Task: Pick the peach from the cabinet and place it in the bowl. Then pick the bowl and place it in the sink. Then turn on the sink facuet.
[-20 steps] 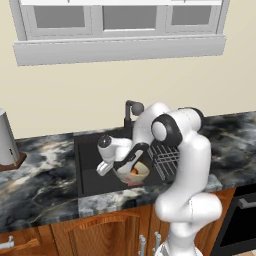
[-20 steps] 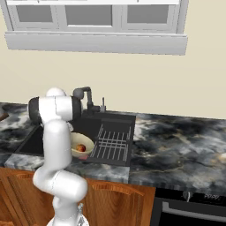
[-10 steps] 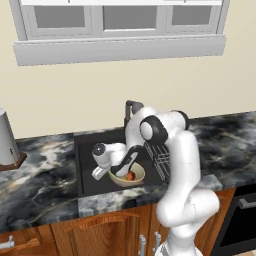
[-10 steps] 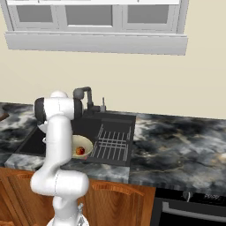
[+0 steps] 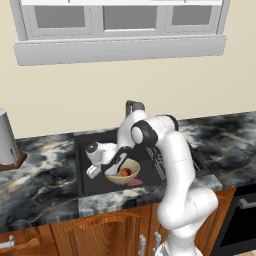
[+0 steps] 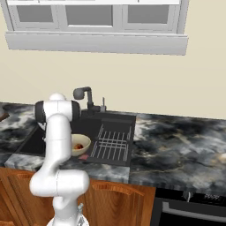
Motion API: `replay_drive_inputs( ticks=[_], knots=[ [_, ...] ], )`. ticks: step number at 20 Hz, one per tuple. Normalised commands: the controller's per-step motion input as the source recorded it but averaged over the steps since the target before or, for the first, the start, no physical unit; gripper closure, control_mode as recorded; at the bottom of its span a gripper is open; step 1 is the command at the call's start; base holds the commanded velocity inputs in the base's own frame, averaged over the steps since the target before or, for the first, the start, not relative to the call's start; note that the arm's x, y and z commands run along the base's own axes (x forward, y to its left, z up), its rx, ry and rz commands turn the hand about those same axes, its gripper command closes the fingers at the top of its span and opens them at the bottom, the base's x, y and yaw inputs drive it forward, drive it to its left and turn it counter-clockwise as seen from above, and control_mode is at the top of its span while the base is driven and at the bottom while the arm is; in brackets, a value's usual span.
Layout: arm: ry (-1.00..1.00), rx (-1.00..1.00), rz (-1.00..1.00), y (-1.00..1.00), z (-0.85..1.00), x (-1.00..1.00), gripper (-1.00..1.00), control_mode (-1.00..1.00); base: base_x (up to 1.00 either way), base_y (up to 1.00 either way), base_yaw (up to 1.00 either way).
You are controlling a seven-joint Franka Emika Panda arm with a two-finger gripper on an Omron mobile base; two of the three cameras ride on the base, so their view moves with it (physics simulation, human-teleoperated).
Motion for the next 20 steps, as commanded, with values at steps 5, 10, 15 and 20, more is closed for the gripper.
replay_drive_inputs(
  ticks=[5, 10, 15, 20],
  knots=[
    [-0.02, 0.0, 0.01, 0.0, 0.39, -0.11, -1.0, -1.0, 0.0, 0.0, 0.0],
    [-0.06, 0.0, 0.0, 0.0, 0.94, -0.42, -1.0, -1.0, 0.0, 0.0, 0.0],
    [-0.05, 0.0, 0.0, 0.0, 1.0, -0.52, -1.0, -1.0, 0.0, 0.0, 0.0],
    [-0.09, 0.0, -0.02, 0.01, 1.0, -0.67, -1.0, -1.0, 0.0, 0.0, 0.0]
  ],
)
